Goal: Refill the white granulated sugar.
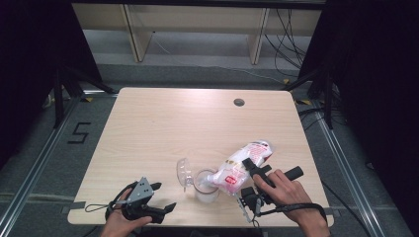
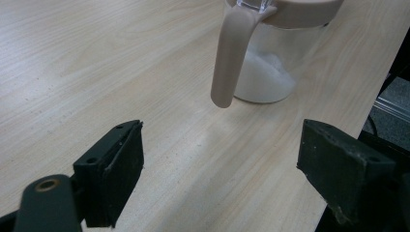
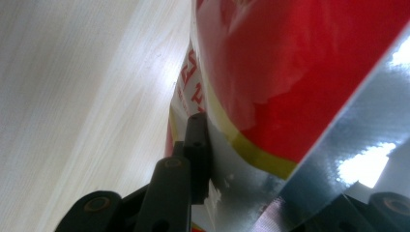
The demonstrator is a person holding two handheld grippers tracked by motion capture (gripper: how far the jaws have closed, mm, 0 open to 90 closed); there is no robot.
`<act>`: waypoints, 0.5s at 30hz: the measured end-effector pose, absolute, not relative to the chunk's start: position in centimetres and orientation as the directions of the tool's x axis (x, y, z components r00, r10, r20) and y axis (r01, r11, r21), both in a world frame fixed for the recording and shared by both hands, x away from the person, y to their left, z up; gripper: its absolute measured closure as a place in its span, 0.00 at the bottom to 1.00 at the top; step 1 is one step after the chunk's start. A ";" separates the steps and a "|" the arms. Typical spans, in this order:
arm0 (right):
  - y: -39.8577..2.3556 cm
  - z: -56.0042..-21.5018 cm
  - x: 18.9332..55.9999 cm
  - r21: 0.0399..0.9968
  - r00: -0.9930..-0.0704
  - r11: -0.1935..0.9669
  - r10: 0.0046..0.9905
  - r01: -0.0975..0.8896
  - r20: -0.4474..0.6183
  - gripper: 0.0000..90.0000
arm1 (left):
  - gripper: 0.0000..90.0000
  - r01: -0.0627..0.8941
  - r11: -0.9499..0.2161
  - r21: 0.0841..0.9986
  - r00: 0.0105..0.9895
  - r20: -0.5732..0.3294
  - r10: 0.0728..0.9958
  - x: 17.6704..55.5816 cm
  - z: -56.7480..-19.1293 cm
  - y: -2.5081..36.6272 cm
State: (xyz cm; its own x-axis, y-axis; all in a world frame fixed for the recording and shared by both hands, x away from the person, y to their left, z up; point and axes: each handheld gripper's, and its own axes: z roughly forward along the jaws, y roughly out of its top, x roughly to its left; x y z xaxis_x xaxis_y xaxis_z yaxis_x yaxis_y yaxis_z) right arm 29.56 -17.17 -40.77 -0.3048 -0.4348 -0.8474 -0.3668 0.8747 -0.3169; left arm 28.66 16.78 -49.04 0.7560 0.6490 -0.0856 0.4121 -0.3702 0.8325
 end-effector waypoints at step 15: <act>-17.2 -40.7 29.6 -0.329 -0.295 0.866 -0.449 -0.377 -0.844 0.83 | 0.18 0.404 -0.397 0.824 0.760 -0.061 0.647 28.7 -49.0 17.0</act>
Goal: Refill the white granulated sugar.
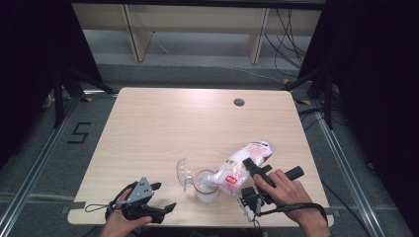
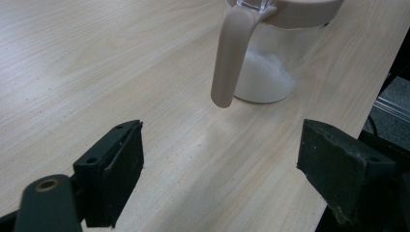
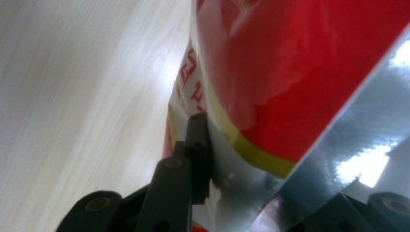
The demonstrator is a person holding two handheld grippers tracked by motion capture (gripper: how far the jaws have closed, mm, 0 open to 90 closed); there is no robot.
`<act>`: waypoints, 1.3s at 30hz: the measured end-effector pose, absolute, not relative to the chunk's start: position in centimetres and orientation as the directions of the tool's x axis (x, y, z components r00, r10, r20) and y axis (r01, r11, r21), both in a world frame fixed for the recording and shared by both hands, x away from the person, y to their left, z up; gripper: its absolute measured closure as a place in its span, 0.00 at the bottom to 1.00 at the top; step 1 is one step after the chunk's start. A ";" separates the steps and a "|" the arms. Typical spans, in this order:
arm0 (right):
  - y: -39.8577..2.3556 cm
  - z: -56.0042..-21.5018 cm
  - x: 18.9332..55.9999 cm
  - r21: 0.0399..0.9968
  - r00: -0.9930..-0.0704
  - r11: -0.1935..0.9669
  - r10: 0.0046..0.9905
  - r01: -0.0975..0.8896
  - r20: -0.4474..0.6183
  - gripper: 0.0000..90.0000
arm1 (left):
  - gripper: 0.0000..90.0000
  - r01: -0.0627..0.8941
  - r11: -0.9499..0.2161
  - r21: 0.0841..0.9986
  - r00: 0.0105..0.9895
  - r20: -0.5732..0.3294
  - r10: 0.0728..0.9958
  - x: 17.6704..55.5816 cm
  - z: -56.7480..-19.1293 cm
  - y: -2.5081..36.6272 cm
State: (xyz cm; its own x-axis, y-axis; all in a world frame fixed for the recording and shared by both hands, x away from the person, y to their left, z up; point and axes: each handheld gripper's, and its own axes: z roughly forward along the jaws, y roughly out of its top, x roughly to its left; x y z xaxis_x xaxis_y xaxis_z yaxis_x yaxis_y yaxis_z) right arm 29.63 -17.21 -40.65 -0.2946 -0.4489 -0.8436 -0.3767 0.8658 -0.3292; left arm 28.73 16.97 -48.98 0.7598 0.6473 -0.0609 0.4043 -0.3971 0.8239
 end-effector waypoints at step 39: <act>-17.7 -40.3 29.7 -0.328 -0.299 0.871 -0.443 -0.365 -0.845 0.84 | 0.18 0.406 -0.403 0.820 0.759 -0.056 0.648 28.7 -48.9 17.0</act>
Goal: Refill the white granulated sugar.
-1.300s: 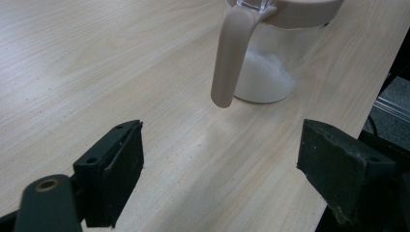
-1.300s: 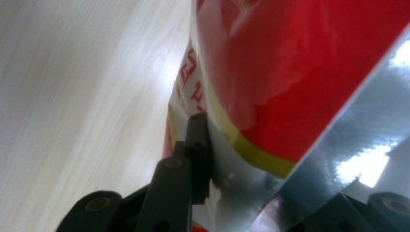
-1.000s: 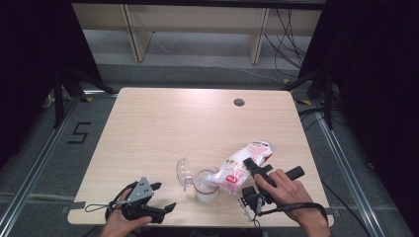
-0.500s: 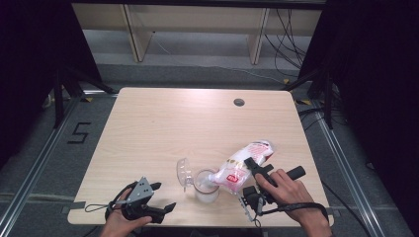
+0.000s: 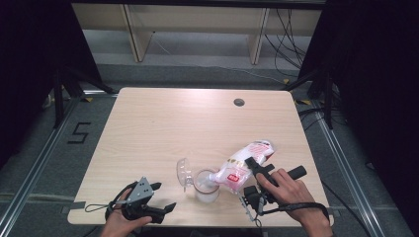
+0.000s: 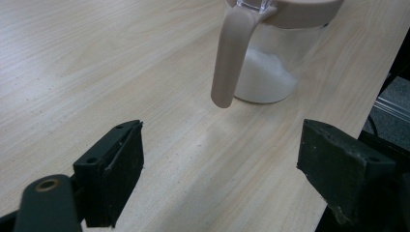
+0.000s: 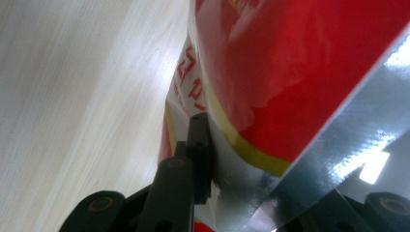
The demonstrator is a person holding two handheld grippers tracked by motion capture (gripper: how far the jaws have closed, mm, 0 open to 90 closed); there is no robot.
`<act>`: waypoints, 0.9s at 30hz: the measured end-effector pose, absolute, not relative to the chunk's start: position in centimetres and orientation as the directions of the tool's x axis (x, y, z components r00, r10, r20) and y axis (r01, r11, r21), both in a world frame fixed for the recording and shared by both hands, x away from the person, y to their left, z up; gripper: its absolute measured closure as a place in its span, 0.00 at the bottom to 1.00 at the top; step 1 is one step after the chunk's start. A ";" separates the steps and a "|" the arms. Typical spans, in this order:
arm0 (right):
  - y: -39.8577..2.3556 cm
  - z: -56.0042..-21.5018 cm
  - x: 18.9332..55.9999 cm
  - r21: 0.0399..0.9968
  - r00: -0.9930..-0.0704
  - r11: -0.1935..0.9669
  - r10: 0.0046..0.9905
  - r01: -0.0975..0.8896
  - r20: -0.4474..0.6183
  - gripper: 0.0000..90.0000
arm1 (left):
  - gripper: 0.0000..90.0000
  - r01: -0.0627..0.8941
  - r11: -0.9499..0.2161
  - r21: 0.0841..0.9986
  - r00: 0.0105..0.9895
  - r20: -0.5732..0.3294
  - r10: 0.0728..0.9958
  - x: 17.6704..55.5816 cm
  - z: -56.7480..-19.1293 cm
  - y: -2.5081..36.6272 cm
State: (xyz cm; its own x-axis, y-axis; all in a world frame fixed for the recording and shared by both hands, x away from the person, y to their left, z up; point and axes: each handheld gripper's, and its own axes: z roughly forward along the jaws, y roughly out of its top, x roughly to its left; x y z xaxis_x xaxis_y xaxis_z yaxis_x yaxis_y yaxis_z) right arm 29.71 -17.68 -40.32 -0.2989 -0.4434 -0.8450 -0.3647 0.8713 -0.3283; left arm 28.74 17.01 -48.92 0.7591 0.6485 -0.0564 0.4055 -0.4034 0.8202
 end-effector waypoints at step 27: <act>-17.8 -40.2 29.6 -0.317 -0.303 0.874 -0.435 -0.368 -0.848 0.85 | 0.18 0.414 -0.369 0.832 0.755 -0.087 0.650 28.7 -49.0 16.8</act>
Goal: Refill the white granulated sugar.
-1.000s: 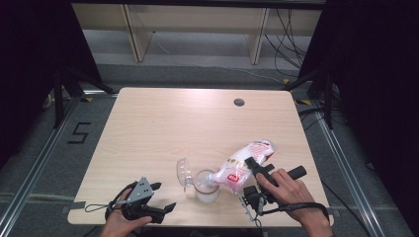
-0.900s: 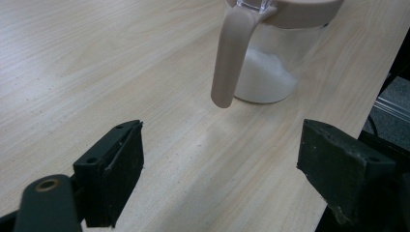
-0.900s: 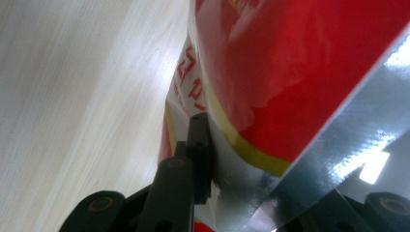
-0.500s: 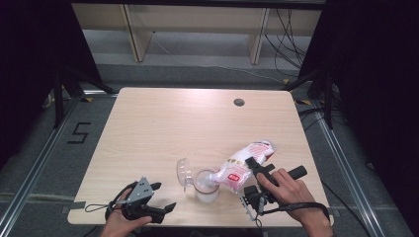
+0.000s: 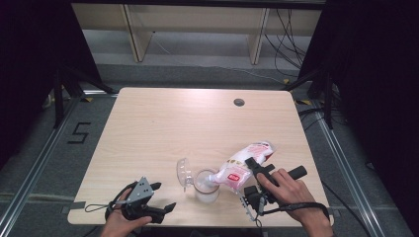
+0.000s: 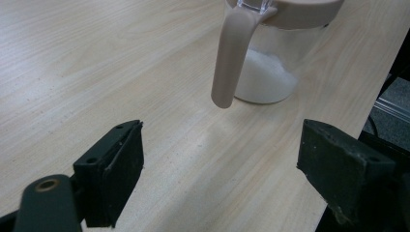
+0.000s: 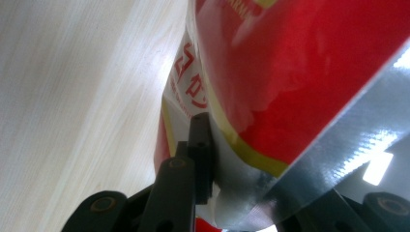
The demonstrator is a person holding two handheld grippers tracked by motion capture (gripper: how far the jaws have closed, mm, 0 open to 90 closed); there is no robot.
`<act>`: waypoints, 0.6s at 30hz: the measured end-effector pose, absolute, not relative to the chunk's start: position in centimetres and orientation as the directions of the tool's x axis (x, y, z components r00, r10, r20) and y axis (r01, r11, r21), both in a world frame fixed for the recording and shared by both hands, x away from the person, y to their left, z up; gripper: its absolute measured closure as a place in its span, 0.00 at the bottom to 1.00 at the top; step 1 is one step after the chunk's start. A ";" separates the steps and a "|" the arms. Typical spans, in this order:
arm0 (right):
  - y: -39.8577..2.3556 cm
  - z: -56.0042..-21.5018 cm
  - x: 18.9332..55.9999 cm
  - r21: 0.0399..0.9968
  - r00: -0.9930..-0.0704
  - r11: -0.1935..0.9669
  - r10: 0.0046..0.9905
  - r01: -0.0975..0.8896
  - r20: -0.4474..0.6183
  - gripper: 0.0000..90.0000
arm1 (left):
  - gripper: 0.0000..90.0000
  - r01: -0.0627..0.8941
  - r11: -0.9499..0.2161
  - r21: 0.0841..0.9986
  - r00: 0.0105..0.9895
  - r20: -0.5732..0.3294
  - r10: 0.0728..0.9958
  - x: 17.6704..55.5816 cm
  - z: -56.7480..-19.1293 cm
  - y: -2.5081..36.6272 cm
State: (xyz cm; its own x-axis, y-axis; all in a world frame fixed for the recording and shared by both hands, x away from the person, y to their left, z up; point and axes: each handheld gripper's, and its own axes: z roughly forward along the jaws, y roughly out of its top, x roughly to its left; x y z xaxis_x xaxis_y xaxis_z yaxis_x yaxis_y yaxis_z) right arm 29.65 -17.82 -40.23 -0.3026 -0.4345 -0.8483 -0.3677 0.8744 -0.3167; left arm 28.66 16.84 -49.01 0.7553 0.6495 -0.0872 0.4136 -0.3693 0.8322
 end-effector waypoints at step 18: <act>-17.8 -40.2 29.8 -0.325 -0.298 0.866 -0.447 -0.379 -0.844 0.86 | 0.18 0.412 -0.368 0.834 0.756 -0.087 0.649 28.7 -49.0 16.8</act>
